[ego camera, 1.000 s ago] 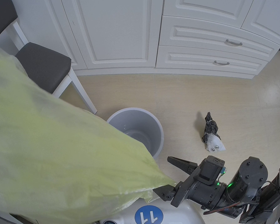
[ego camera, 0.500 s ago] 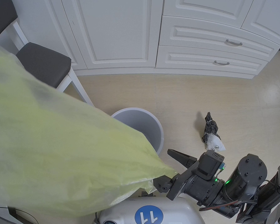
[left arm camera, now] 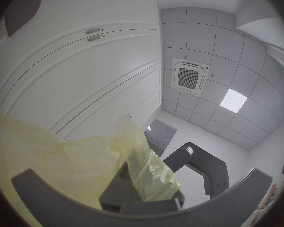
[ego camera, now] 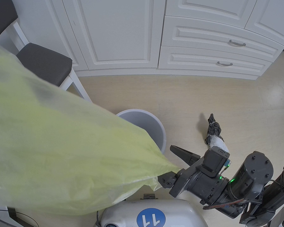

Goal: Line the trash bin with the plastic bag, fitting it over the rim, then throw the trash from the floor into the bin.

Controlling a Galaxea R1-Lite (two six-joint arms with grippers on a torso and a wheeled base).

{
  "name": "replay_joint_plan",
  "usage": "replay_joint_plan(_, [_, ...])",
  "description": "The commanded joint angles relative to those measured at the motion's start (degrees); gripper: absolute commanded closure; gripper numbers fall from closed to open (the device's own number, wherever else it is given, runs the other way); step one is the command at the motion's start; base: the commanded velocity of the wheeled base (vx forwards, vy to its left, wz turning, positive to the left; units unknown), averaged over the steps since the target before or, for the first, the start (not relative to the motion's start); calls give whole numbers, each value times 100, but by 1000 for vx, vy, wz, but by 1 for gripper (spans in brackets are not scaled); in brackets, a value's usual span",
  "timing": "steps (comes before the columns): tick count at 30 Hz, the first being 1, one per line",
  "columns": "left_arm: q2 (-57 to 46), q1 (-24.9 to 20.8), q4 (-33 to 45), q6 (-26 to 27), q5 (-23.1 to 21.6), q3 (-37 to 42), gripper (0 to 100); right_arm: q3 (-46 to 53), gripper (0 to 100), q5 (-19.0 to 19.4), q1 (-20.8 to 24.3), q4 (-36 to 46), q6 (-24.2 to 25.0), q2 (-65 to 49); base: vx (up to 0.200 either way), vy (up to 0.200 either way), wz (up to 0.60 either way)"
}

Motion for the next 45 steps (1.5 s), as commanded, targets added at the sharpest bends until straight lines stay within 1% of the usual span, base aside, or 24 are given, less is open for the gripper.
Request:
replay_joint_plan(1, [11,0,-3,-3,-1,1,100,-6,100,5,18,-102,15,-29,0,0,0])
replay_joint_plan(10, [29,0,32,-12,-10,36,100,-6,100,41,1,-102,94,-187,0,0,0])
replay_joint_plan(11, [46,0,111,-29,-71,63,100,-23,100,32,-25,-102,191,-213,0,0,0])
replay_joint_plan(14, [90,71,278,-38,-256,107,100,-76,100,14,-166,-102,155,-293,0,0,0])
replay_joint_plan(15, [134,115,480,-29,-291,89,100,-94,100,14,-280,-102,120,-407,0,0,0])
replay_joint_plan(16, [134,115,480,-29,-291,89,100,-94,100,14,-280,-102,120,-407,0,0,0])
replay_joint_plan(17, [143,211,744,-21,-291,45,100,-102,100,23,-430,-102,-3,-583,0,0,0])
replay_joint_plan(20, [161,369,1166,-12,-291,-78,100,-181,100,23,-693,-102,-249,-776,0,0,0])
replay_joint_plan(22, [169,422,1315,-12,-291,-148,100,-234,100,14,-764,-102,-310,-846,0,0,0])
replay_joint_plan(24, [196,616,1790,-21,-247,-386,100,-419,100,-12,-922,337,-390,-1092,0,0,0])
replay_joint_plan(25, [196,668,1948,-21,-238,-456,100,-463,100,-39,-931,513,-398,-1171,0,0,0])
replay_joint_plan(27, [205,800,2300,-29,-212,-632,100,-577,100,-250,-931,926,-407,-1338,0,0,0])
replay_joint_plan(28, [205,800,2300,-29,-212,-632,100,-577,100,-250,-931,926,-407,-1338,0,0,0])
replay_joint_plan(29, [213,941,2730,-29,-36,-843,100,-762,100,-496,-940,1366,-416,-1479,0,0,0])
replay_joint_plan(30, [231,976,2897,-29,61,-930,100,-832,100,-592,-940,1585,-442,-1532,0,0,0])
replay_joint_plan(36, [433,1160,4655,6,895,-1739,100,-1157,100,-1295,-922,2877,-688,-1892,0,0,0])
replay_joint_plan(37, [459,1187,4813,23,957,-1801,100,-1183,100,-1339,-931,2974,-697,-1927,0,0,0])
replay_joint_plan(38, [530,1257,5139,32,1106,-1924,100,-1201,100,-1401,-940,3167,-724,-1980,0,0,0])
replay_joint_plan(41, [741,1371,5508,94,1317,-2073,100,-1210,100,-1427,-1019,3431,-741,-1998,0,0,0])
replay_joint_plan(42, [758,1371,5525,111,1326,-2073,100,-1201,100,-1427,-1027,3440,-750,-1998,0,0,0])
replay_joint_plan(44, [969,1653,6070,507,1388,-2082,100,-1104,100,-1577,-1115,3554,-1014,-1927,0,0,0])
replay_joint_plan(45, [996,1697,6158,568,1396,-2082,100,-1069,100,-1647,-1115,3554,-1084,-1918,0,0,0])
